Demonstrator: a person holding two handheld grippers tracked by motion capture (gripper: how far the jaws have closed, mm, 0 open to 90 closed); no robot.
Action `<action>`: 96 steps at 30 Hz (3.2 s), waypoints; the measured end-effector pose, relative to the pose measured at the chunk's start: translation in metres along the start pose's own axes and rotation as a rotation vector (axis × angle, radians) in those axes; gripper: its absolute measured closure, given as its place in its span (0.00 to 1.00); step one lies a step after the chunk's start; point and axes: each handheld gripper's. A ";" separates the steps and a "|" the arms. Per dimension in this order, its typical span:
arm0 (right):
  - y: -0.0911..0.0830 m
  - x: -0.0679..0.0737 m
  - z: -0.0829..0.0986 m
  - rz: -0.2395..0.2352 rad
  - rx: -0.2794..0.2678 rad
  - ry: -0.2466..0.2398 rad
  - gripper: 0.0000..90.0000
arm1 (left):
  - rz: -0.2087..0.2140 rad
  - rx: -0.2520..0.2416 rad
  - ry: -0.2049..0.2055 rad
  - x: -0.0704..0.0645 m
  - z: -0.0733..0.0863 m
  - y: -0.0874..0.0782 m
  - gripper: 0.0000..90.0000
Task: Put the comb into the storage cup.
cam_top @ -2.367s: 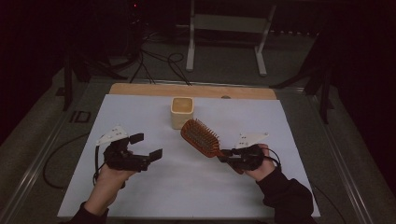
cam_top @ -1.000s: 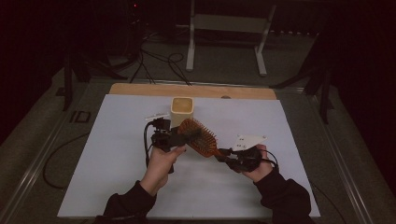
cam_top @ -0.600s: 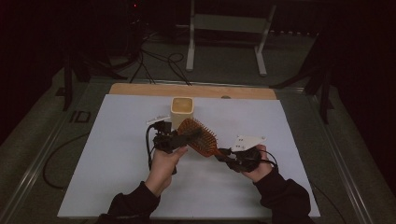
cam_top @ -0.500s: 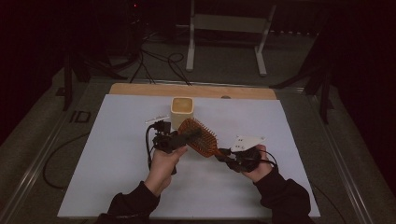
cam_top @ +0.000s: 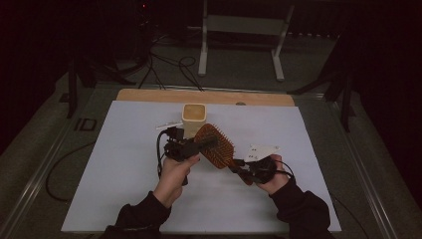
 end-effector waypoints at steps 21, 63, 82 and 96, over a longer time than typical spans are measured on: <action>-0.014 -0.004 -0.001 -0.013 -0.135 0.063 0.77 | 0.008 -0.036 0.135 -0.029 -0.024 0.000 0.61; -0.034 0.010 0.042 0.030 -0.195 0.094 0.10 | -0.148 -0.183 0.214 -0.018 -0.102 -0.053 0.61; -0.053 0.026 0.063 0.062 -0.231 0.051 0.10 | -0.251 -0.259 0.205 -0.001 -0.155 -0.073 0.61; -0.055 0.025 0.063 0.080 -0.242 0.033 0.10 | -0.334 -0.285 0.198 0.021 -0.176 -0.072 0.61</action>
Point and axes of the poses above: each handheld gripper's, and its own axes: y roughly forward along the jaws, z roughly out of its underside, x roughly to its left, and after that the axes turned 15 degrees about -z, right-handed
